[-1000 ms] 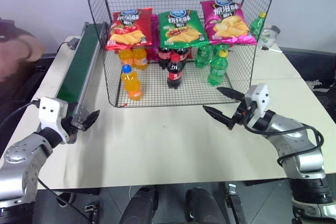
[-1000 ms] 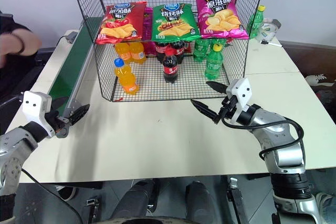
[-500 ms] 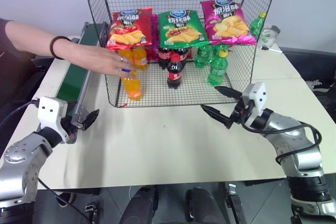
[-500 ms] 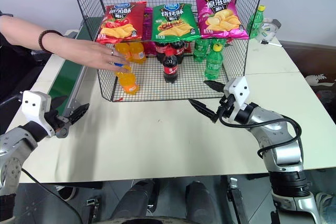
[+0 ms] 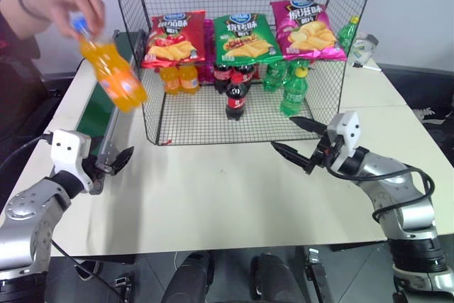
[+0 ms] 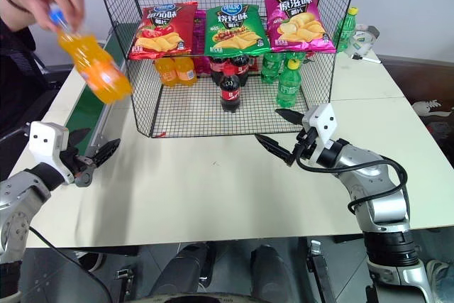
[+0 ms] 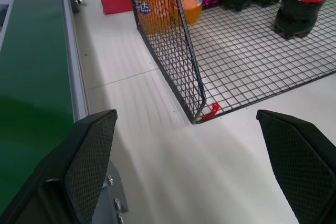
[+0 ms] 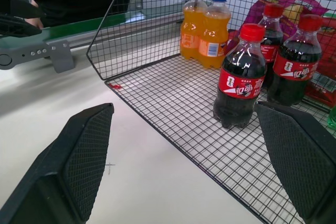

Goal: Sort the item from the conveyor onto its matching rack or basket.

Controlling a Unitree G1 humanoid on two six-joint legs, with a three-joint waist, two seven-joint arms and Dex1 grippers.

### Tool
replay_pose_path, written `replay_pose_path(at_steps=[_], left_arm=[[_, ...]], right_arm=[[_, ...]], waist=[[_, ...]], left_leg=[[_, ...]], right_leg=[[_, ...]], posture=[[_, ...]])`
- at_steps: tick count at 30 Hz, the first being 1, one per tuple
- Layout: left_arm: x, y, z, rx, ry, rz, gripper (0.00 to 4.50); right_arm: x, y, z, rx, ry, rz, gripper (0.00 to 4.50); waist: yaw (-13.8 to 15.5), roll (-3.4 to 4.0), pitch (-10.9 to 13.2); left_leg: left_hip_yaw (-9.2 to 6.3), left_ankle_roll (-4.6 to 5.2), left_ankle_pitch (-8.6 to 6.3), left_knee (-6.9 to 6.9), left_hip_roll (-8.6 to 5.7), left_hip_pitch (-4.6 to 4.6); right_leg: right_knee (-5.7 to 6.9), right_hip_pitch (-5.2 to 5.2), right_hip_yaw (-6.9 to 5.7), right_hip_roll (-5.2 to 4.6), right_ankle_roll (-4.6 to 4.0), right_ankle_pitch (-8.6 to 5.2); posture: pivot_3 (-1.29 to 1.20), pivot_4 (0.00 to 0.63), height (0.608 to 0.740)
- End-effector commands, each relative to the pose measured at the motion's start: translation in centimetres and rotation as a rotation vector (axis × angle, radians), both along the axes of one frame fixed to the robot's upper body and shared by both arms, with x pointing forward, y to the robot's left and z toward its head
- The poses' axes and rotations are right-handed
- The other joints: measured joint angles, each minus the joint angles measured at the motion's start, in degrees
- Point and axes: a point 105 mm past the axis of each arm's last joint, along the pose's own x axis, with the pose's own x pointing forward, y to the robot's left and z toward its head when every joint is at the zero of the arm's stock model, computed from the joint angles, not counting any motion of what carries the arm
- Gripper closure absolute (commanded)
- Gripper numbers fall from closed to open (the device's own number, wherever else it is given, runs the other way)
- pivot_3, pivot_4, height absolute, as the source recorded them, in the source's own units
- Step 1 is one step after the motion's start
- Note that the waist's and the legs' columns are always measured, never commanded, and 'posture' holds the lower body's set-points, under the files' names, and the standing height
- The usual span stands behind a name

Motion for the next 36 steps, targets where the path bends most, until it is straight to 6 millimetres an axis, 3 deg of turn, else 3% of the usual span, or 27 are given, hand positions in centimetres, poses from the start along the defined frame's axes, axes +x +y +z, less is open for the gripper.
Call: replay_pose_path(at_steps=[1, 7, 12, 23, 36], left_arm=[[0.2, 2.1, 1.5, 0.013, -0.086, 0.112, 0.04], [0.3, 6.3, 2.4, -0.026, -0.177, 0.344, 0.04], [-0.2, 8.1, 2.5, -0.071, -0.214, 0.448, 0.04], [-0.3, 8.4, 1.9, -0.127, -0.253, 0.571, 0.04], [-0.1, 7.7, 1.2, -0.160, -0.272, 0.527, 0.04]], right_arm=[[-0.2, 0.3, 1.4, 0.006, -0.055, 0.017, 0.00], [-0.2, 0.8, 1.2, 0.013, -0.051, 0.026, 0.00], [-0.3, 1.4, 1.1, 0.022, -0.048, 0.039, 0.00], [0.0, 1.7, 0.9, 0.031, -0.053, 0.048, 0.00], [0.5, 2.0, 0.2, 0.041, -0.045, 0.039, 0.00]], waist=[[0.01, 0.00, 0.00], [0.02, -0.01, 0.00], [0.00, -0.01, 0.00], [0.05, -0.02, -0.01], [0.01, -0.02, -0.01]], left_leg=[[0.00, 0.00, 0.00, 0.00, 0.00, 0.00], [0.00, 0.00, 0.00, 0.00, 0.01, 0.00], [0.00, 0.00, 0.00, 0.00, 0.00, 0.00], [0.00, 0.00, 0.00, 0.03, 0.00, 0.01], [0.00, 0.00, 0.01, 0.03, 0.00, 0.01]], right_leg=[[0.00, 0.00, 0.00, 0.00, 0.00, 0.00], [-0.01, 0.00, -0.01, 0.01, 0.02, 0.01], [-0.02, -0.01, -0.02, 0.02, 0.04, 0.02], [-0.02, 0.00, -0.02, 0.02, 0.13, 0.07], [-0.01, 0.02, -0.03, 0.03, 0.17, 0.10]], posture=[[0.00, 0.150, 0.740], [0.00, 0.150, 0.740], [0.00, 0.150, 0.740], [0.00, 0.150, 0.740], [0.00, 0.150, 0.740]])
